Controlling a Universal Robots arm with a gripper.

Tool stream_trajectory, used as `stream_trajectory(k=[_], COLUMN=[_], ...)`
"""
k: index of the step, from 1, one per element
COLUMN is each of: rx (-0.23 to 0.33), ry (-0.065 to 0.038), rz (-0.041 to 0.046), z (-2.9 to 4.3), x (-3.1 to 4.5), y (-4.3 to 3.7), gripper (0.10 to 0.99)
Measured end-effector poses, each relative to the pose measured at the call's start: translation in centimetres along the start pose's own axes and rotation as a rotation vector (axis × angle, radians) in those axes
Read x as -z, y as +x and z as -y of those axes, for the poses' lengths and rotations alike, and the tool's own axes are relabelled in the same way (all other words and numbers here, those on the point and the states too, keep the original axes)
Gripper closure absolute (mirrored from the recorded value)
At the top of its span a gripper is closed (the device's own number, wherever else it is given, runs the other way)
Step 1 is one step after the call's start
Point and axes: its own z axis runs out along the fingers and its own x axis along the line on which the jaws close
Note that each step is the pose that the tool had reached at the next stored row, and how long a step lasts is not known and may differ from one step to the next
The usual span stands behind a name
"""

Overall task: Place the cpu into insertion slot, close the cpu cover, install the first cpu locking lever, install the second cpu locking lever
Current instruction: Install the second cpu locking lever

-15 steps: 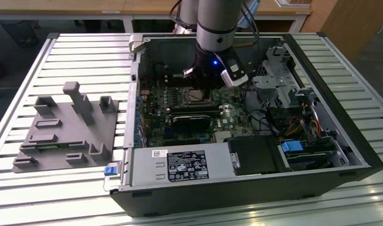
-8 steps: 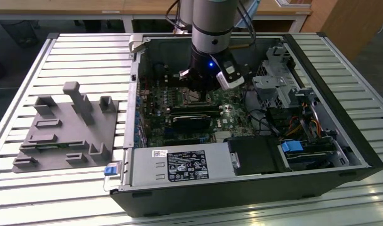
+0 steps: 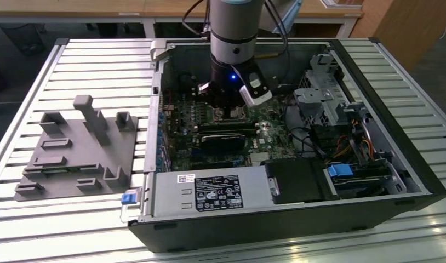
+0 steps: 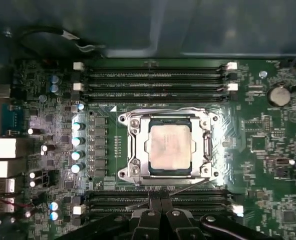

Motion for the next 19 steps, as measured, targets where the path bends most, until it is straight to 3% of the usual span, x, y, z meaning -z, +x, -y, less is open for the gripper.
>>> stream_trajectory(k=[2,7,12,19], rx=[0.0,-0.001,-0.001,-0.002], ry=[-0.003,-0.032,-0.047,-0.054], rz=[-0.0001,-0.0008,-0.0011,-0.0013], z=[0.04,0.62,1.08,1.2], x=[-0.31,-0.44,-0.45,-1.48], y=[0.02,0.24,1.11,1.52], gripper=[0.965,0.965,0.965,0.965])
